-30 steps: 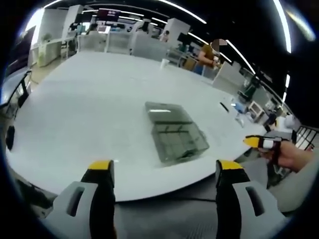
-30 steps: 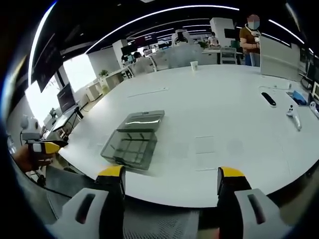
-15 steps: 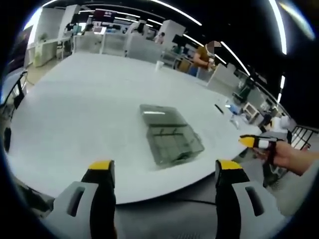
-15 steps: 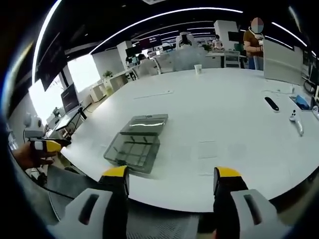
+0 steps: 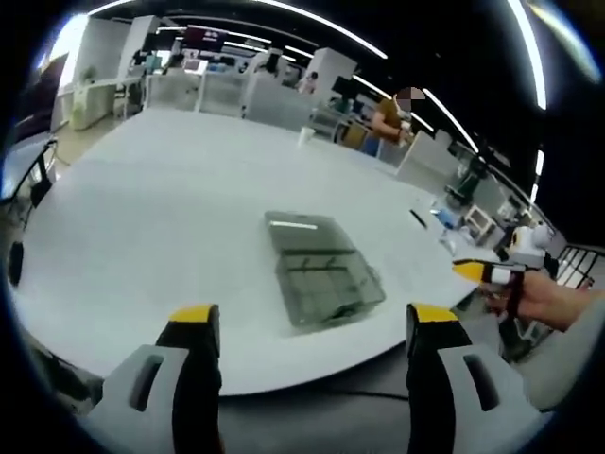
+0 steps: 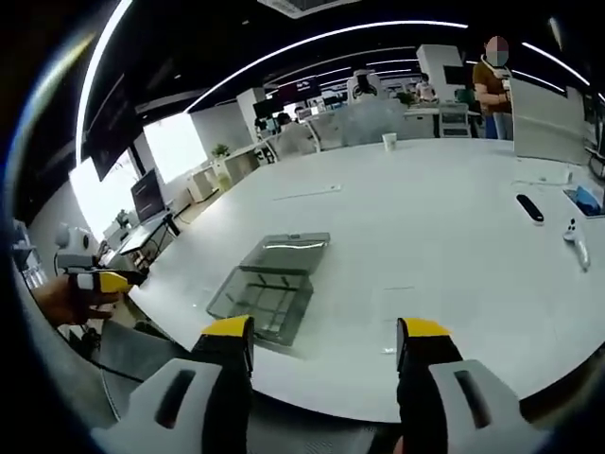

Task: Insert the divider into the dual guide fixture by aligning both edges with the guide slots and pushing it downward to the bottom, including one-sided entry, uneven engagement, binding, and posture correction.

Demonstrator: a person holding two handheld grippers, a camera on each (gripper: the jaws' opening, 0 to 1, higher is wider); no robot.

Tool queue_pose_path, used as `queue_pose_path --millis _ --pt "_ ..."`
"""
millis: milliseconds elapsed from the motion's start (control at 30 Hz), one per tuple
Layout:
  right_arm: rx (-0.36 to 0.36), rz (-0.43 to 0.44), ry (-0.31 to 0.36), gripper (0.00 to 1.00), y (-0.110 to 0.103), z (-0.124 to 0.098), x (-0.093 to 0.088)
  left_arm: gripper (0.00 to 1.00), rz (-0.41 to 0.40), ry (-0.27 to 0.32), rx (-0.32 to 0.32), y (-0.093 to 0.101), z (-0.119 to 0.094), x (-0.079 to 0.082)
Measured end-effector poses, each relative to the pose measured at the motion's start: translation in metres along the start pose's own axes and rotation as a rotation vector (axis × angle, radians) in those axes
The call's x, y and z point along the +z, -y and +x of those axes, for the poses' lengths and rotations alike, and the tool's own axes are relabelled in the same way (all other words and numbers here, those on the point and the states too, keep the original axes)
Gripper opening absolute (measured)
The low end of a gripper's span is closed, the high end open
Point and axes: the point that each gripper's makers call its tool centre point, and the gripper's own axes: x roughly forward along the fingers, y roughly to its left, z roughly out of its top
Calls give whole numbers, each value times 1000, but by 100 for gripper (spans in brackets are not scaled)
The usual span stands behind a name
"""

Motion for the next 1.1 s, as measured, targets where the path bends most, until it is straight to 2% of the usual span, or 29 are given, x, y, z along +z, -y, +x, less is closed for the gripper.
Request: queue_pose_path --millis 233,533,767,1100 --pt "31 8 -4 58 11 9 0 78 7 -3 -2 14 5 -1" --pt "65 -1 -11 58 22 22 0 78 41 10 7 24 12 6" --pt "81 -14 -37 57 27 30 -1 78 40 5 15 25 15 6" --pt "40 -2 -56 57 32 36 0 78 45 -22 -27 18 24 6"
